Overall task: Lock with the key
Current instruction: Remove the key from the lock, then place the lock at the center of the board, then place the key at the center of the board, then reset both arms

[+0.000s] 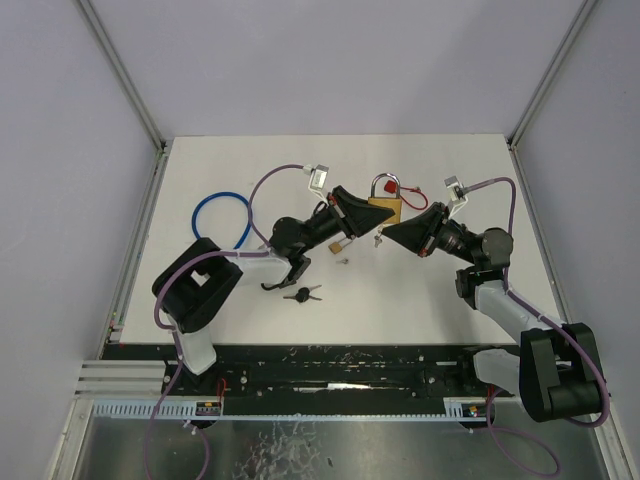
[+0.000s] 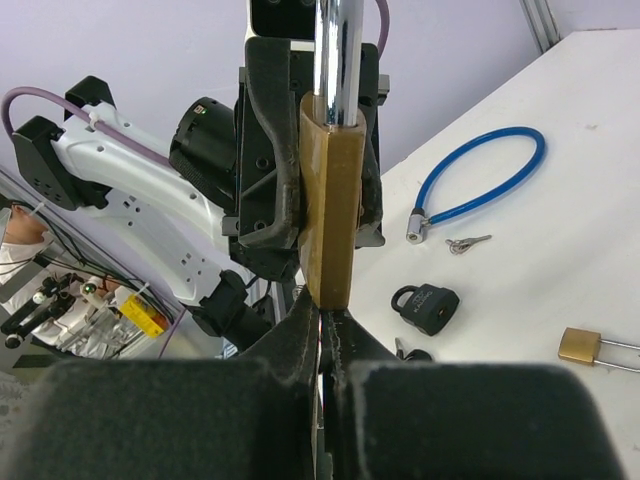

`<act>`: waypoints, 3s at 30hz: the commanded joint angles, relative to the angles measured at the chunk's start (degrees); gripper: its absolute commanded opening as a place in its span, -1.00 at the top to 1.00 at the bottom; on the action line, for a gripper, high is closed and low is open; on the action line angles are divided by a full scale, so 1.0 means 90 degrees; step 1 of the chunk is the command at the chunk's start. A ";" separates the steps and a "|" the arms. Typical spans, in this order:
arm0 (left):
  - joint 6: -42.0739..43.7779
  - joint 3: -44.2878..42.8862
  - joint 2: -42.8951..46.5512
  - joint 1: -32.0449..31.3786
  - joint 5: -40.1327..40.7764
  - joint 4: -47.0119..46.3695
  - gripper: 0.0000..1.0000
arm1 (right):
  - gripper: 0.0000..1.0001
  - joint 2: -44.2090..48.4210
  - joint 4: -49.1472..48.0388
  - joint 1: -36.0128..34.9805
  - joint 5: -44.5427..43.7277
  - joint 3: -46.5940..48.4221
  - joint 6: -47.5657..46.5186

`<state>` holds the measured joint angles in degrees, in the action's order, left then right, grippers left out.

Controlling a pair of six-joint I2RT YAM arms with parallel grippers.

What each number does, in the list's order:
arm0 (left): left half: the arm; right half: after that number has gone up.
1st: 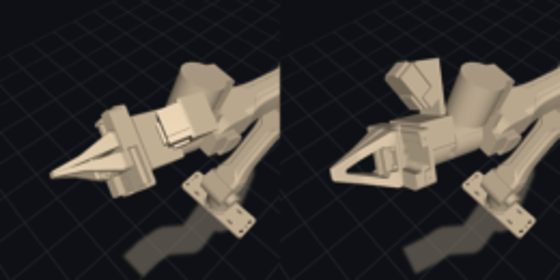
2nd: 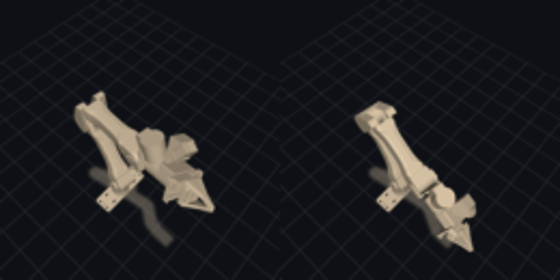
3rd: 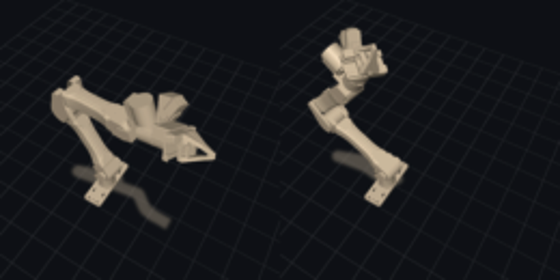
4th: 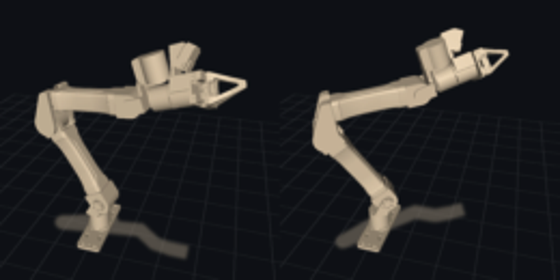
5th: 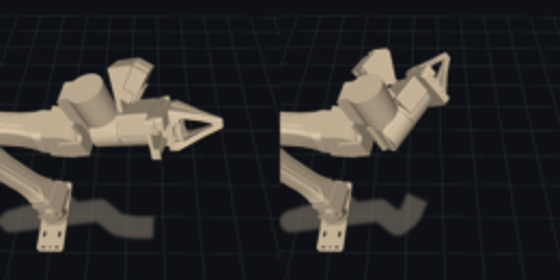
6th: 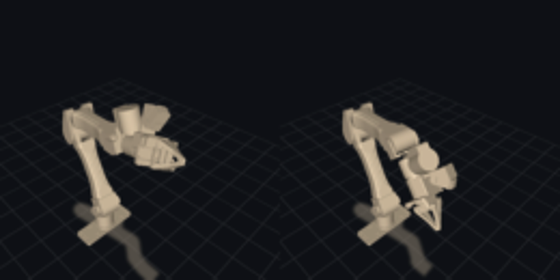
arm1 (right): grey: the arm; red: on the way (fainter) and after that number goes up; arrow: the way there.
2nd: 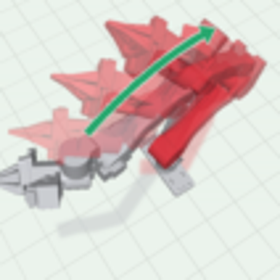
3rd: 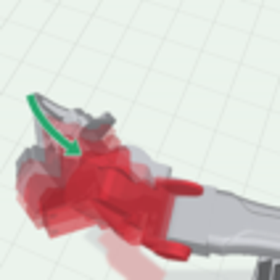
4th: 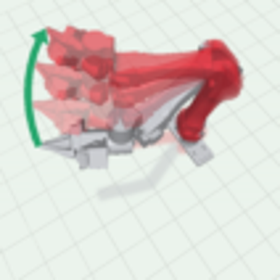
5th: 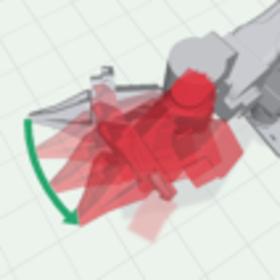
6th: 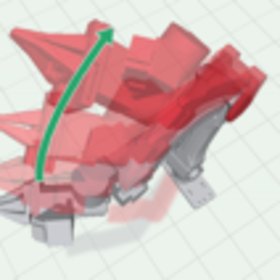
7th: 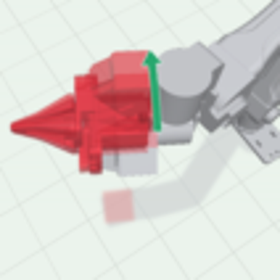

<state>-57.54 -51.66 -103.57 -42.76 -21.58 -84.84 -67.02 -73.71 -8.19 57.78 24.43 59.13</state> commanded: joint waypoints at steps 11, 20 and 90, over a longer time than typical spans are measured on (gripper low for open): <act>-0.0574 -0.1056 -0.0229 0.0411 0.0782 -0.0857 1.00 | 1.00 -0.0276 -0.0345 -0.0044 0.0252 -0.0030 -0.0118; -0.0850 -0.0452 0.0051 0.0853 0.0843 -0.0840 1.00 | 1.00 -0.0248 0.1586 -0.0067 0.0469 0.0352 -0.1647; 0.4393 -0.0339 0.2534 -0.0191 0.2093 0.7030 0.25 | 0.24 0.0146 1.0392 0.0910 -0.2452 0.3536 -0.9135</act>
<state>-24.51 -59.96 -90.41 -44.49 -5.98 -10.74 -71.35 24.82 -0.95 33.06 58.08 -22.72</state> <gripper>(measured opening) 0.350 0.322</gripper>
